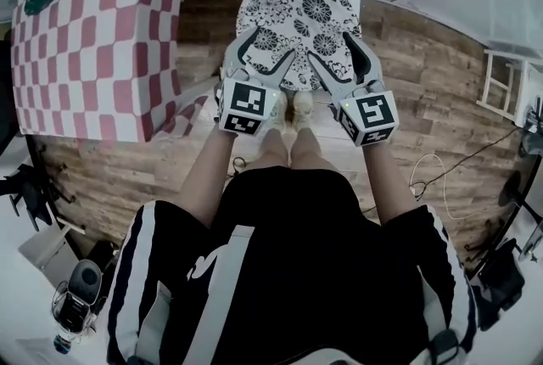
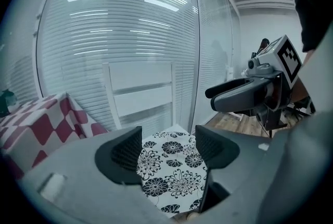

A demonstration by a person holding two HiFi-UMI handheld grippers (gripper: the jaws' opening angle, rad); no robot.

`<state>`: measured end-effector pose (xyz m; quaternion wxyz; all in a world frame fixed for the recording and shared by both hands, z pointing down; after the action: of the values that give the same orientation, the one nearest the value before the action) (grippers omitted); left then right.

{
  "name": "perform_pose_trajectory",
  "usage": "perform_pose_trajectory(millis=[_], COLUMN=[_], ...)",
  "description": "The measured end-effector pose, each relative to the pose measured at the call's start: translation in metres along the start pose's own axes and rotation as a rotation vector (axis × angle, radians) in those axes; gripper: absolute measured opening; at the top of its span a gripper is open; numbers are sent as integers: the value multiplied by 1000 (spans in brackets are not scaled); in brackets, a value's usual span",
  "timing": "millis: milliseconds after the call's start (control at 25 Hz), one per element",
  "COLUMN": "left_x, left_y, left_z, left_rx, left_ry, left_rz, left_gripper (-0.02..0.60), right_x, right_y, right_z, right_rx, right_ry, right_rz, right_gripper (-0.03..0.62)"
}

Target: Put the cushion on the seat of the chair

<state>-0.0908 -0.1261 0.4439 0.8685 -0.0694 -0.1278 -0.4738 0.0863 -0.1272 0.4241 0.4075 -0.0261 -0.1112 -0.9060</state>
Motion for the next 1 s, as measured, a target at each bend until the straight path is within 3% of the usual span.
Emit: perform_pose_trajectory(millis=[400, 600, 680, 880, 1000], left_x=[-17, -18, -18, -24, -30], left_y=[8, 5, 4, 3, 0], left_z=[-56, -83, -94, -120, -135], left_rx=[-38, -27, -28, -21, -26], left_ry=[84, 134, 161, 206, 250], left_rz=[12, -24, -41, -54, -74], left_gripper=[324, 288, 241, 235, 194], right_x=[-3, -7, -10, -14, -15], right_y=[-11, -12, -12, -14, -15], right_z=[-62, -89, -99, -126, -139], right_rx=[-37, -62, -69, -86, -99], right_ry=[100, 139, 157, 219, 259], right_rz=[54, 76, 85, 94, 98], right_gripper=[221, 162, 124, 76, 51])
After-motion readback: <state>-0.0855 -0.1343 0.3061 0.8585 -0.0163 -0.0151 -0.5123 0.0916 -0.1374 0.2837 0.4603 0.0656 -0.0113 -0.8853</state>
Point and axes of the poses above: the fingertips, and each gripper's own axes: x forward along the fingers, y to its right, z out of its underside, the point moved 8 cm from there along -x, backward along the fingers, and after that the axes turned 15 degrees about y, right-handed, at the moved point
